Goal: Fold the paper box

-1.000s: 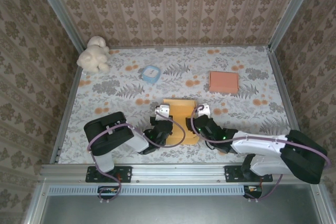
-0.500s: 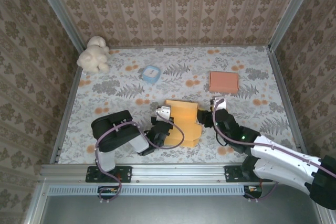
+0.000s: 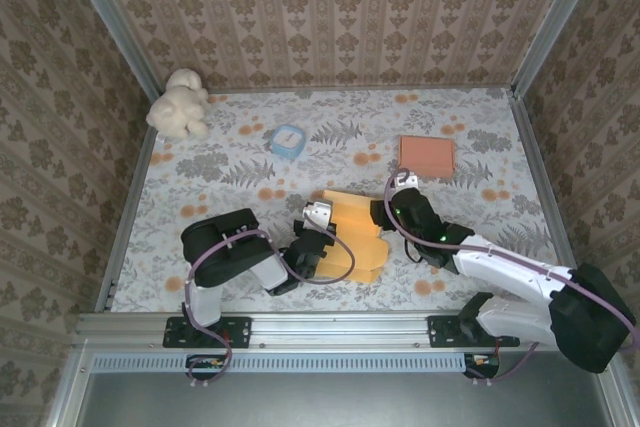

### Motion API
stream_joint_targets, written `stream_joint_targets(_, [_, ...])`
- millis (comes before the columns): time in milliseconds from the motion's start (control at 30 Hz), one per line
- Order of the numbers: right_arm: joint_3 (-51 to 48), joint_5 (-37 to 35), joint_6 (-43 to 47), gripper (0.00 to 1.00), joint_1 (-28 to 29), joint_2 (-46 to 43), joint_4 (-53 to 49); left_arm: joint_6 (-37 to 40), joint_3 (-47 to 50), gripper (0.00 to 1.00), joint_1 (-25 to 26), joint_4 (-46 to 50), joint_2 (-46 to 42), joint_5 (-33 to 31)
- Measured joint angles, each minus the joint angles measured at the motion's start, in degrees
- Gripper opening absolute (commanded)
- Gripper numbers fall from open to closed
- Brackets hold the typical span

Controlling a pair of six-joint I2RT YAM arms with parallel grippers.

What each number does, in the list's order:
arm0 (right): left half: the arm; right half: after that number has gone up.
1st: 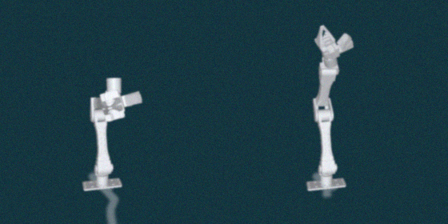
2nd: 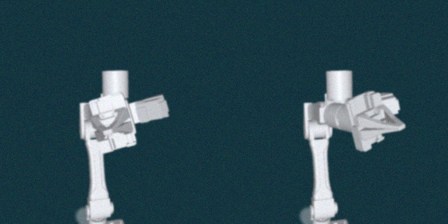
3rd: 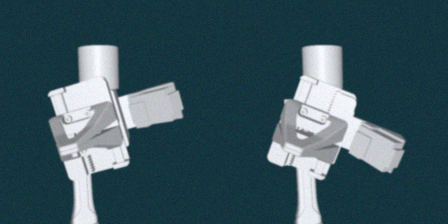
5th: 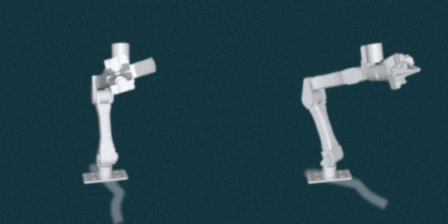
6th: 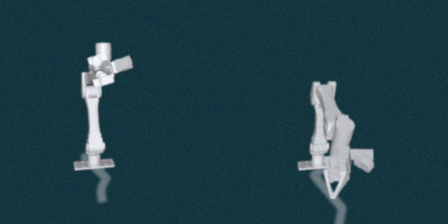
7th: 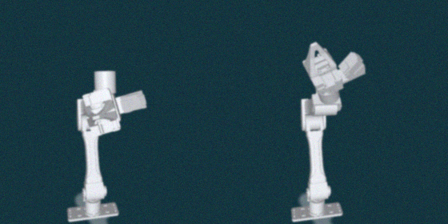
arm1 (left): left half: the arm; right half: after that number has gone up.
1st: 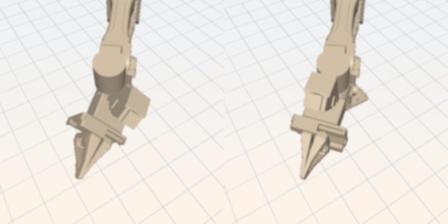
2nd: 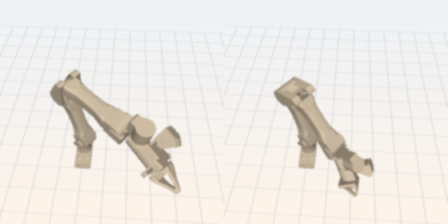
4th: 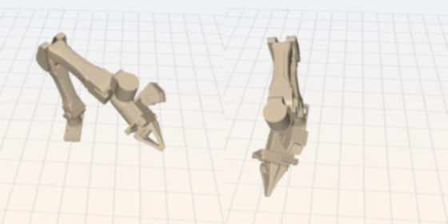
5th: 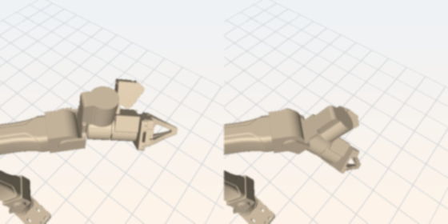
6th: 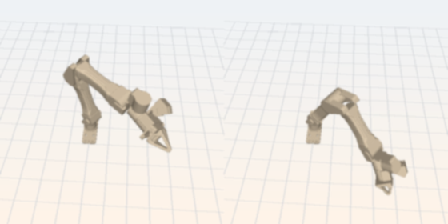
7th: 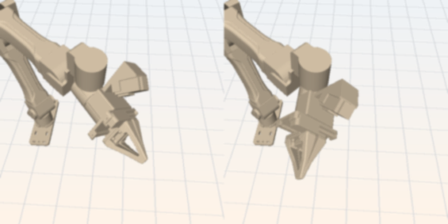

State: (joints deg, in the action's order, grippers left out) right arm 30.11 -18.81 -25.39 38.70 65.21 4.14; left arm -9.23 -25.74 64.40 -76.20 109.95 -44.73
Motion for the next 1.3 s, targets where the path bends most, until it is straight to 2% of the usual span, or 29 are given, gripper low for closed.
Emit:
stream_joint_targets(100, [-1.11, -0.02, -0.04, 0.55, 0.0, 0.44, 1.92, 0.28, -0.35, 0.0, 0.0, -0.48, 0.61, 0.17])
stream_joint_targets(333, [-5.33, -0.87, -0.5, 0.54, -0.09, 0.37, 9.33, 1.01, -1.2, 0.09, 0.0, -1.62, 1.86, 0.2])
stream_joint_targets(533, [-7.43, -1.81, -1.51, 0.53, -0.04, -0.42, 12.41, 2.23, -1.29, 0.21, -0.22, -1.03, 1.86, 1.84])
stream_joint_targets(833, [-8.39, -5.09, -1.79, 0.53, 2.29, -3.08, 10.25, 2.56, 1.64, 0.4, -0.15, 1.27, -0.42, 7.15])
stream_joint_targets(1133, [-8.39, -7.8, -1.81, 0.53, 3.23, -3.48, 9.16, 2.4, 7.63, 0.39, 1.88, 1.55, -11.91, 13.42])
stream_joint_targets(1300, [-8.39, -8.04, -1.81, 0.53, 3.61, -3.67, 8.85, 1.2, 11.54, 0.37, 0.79, 1.68, -20.11, 17.0])
